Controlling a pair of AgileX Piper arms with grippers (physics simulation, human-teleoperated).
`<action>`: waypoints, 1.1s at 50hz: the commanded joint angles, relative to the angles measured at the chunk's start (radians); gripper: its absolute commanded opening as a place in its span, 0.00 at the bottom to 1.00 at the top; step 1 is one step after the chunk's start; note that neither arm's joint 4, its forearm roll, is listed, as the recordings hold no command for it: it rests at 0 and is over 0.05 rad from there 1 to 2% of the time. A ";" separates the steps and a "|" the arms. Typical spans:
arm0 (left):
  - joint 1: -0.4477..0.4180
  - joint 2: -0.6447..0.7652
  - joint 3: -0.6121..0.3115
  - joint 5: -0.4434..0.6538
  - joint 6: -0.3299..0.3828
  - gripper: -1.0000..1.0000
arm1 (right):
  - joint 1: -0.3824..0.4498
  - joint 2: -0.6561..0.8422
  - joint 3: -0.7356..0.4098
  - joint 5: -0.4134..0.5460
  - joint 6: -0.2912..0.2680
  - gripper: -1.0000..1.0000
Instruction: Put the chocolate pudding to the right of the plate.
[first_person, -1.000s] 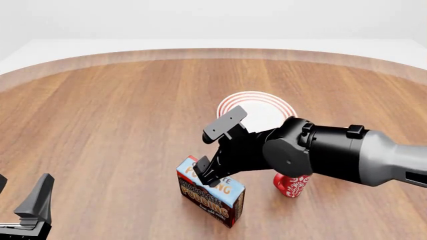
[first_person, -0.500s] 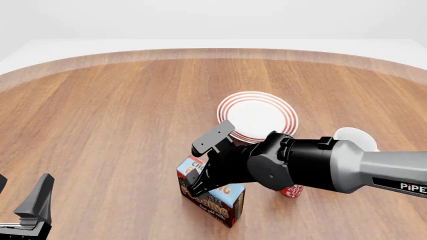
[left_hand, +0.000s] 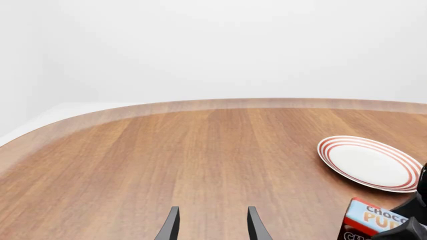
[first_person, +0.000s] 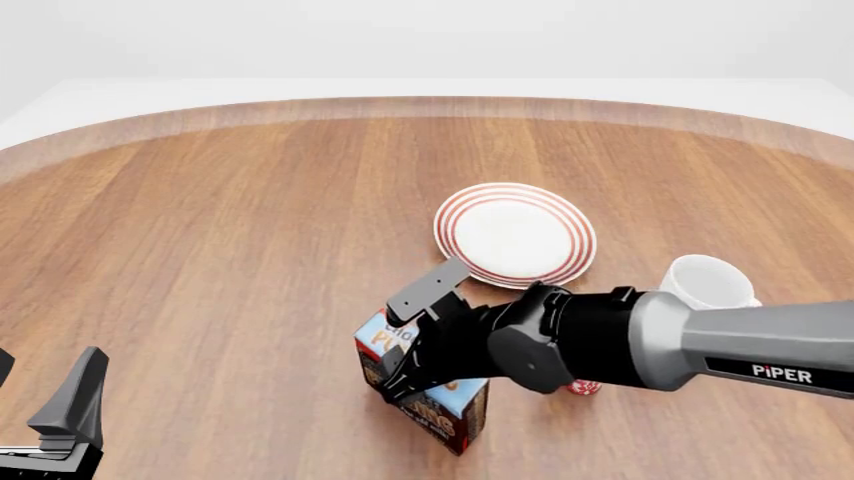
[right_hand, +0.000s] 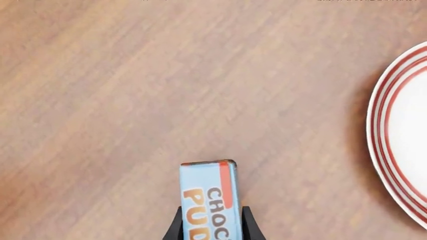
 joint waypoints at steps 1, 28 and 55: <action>0.000 0.000 0.000 0.000 0.000 1.00 | -0.029 0.010 0.008 -0.030 -0.010 0.00; 0.000 0.000 0.000 0.000 0.000 1.00 | -0.274 -0.116 -0.415 0.212 -0.307 0.00; 0.000 0.000 0.000 0.000 0.000 1.00 | -0.669 0.413 -1.150 0.441 -0.301 0.00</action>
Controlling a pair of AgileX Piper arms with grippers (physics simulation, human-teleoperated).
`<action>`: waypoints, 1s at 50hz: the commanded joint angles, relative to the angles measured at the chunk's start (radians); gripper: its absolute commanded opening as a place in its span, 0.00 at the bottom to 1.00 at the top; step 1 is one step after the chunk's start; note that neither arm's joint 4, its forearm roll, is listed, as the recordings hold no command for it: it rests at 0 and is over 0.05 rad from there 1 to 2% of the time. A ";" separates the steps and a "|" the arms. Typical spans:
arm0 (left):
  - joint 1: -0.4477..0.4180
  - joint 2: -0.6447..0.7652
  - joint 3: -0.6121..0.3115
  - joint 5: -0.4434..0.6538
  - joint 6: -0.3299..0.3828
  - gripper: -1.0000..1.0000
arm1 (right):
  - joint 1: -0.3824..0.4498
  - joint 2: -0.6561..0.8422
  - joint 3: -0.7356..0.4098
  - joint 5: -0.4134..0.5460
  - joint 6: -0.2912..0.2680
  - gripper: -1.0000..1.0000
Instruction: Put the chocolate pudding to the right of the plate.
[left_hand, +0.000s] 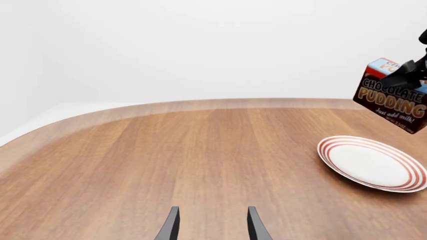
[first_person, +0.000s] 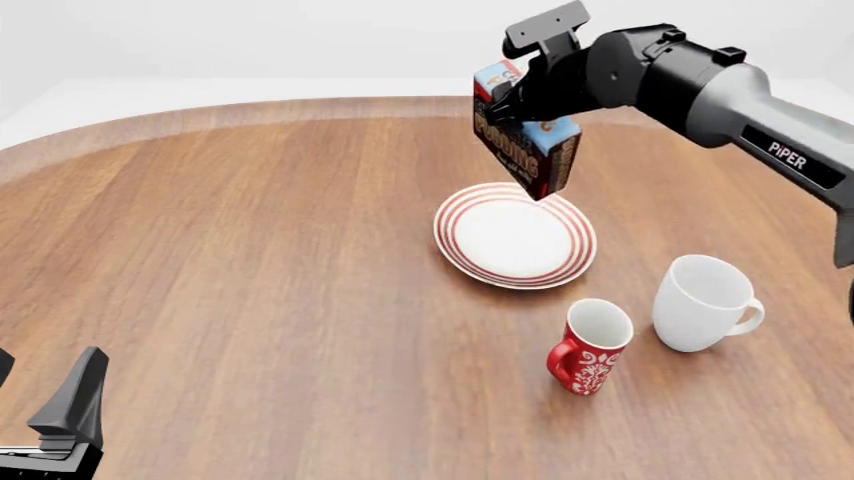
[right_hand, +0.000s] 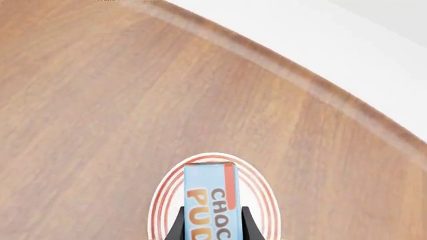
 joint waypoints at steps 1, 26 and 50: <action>0.000 0.000 0.000 0.000 0.000 1.00 | -0.164 0.242 -0.342 0.116 0.015 0.00; 0.000 0.000 0.000 0.000 0.000 1.00 | -0.416 0.361 -0.235 0.017 -0.035 0.00; 0.000 0.000 0.000 0.000 0.000 1.00 | -0.486 0.300 0.005 -0.107 -0.076 0.00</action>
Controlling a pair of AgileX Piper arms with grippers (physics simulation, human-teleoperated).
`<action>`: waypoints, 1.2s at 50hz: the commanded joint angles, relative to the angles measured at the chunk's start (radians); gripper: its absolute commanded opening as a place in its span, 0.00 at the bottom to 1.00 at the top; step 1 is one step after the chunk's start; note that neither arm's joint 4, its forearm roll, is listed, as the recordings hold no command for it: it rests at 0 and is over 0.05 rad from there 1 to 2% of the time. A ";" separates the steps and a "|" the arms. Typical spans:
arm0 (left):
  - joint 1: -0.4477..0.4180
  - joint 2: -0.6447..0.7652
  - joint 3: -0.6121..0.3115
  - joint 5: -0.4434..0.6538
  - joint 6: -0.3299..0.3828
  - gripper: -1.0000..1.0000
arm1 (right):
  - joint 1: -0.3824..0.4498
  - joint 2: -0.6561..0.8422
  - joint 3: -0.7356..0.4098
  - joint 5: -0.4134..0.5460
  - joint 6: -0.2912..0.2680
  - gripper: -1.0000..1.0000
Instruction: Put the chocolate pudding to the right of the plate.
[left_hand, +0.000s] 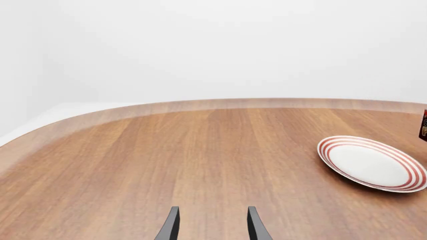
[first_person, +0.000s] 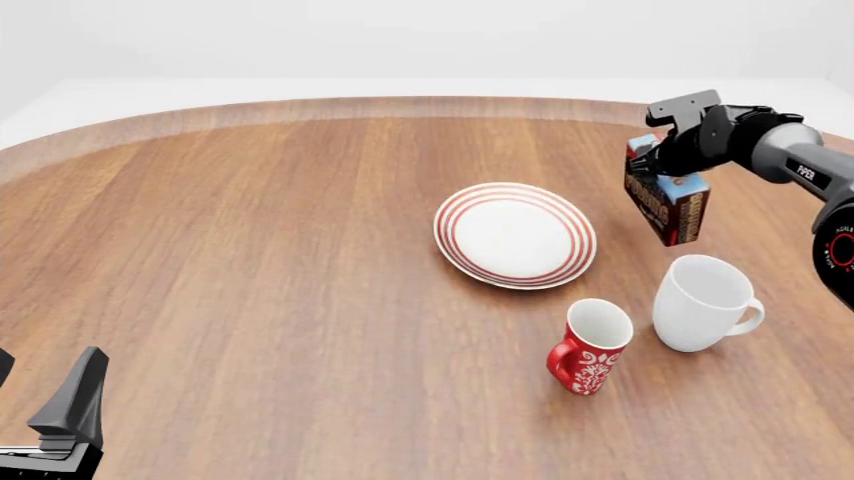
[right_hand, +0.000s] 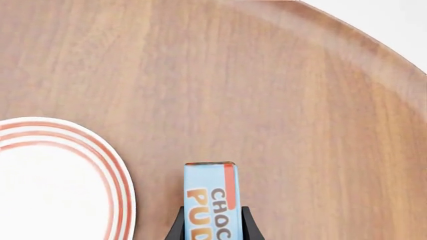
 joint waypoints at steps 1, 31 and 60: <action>0.000 0.000 0.000 0.000 0.000 1.00 | -0.039 0.003 0.086 -0.058 -0.013 0.00; 0.000 0.000 0.000 0.000 0.000 1.00 | -0.053 0.016 0.064 -0.066 -0.014 1.00; 0.000 0.000 0.000 0.000 0.000 1.00 | -0.794 -1.361 -0.995 -0.862 0.339 1.00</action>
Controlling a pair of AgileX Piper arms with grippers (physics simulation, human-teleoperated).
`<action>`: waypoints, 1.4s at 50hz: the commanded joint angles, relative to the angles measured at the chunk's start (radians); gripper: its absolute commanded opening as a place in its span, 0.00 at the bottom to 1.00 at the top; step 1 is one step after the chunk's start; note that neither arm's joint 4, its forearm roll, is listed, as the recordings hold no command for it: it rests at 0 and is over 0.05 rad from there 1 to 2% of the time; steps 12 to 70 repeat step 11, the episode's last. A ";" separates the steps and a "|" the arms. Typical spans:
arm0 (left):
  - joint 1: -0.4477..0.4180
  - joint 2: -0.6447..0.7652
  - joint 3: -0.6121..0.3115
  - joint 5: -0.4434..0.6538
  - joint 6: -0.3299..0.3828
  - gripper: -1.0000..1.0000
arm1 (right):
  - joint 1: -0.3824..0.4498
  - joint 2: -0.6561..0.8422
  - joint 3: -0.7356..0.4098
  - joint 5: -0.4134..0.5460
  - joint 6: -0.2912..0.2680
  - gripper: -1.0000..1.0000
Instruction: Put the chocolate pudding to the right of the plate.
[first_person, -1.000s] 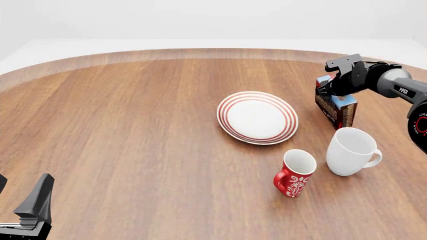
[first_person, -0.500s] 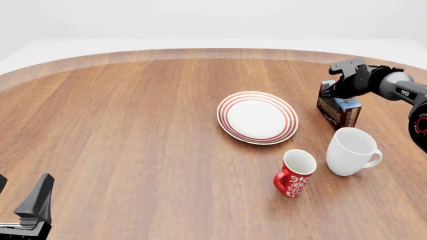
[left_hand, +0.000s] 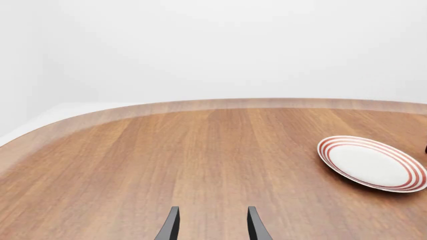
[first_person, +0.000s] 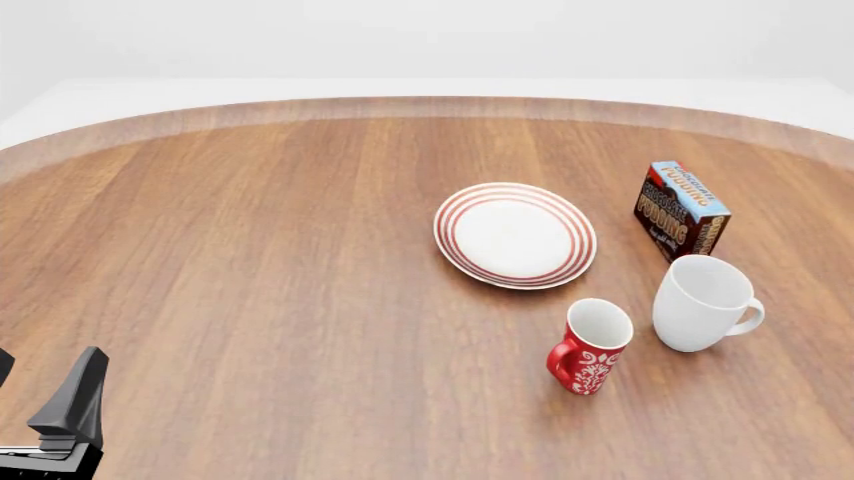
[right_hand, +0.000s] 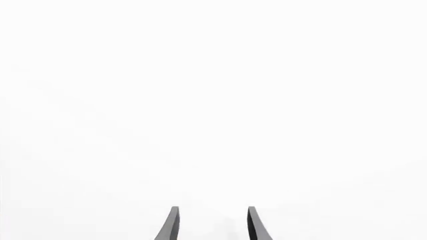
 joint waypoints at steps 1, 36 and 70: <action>0.000 0.000 0.000 0.000 0.000 1.00 | -0.871 -0.527 -0.110 -0.603 0.626 1.00; 0.000 0.000 0.000 0.000 0.000 1.00 | -0.808 -0.550 -0.109 -0.702 0.529 1.00; 0.000 0.000 0.000 0.000 0.000 1.00 | -0.808 -0.550 -0.109 -0.702 0.529 1.00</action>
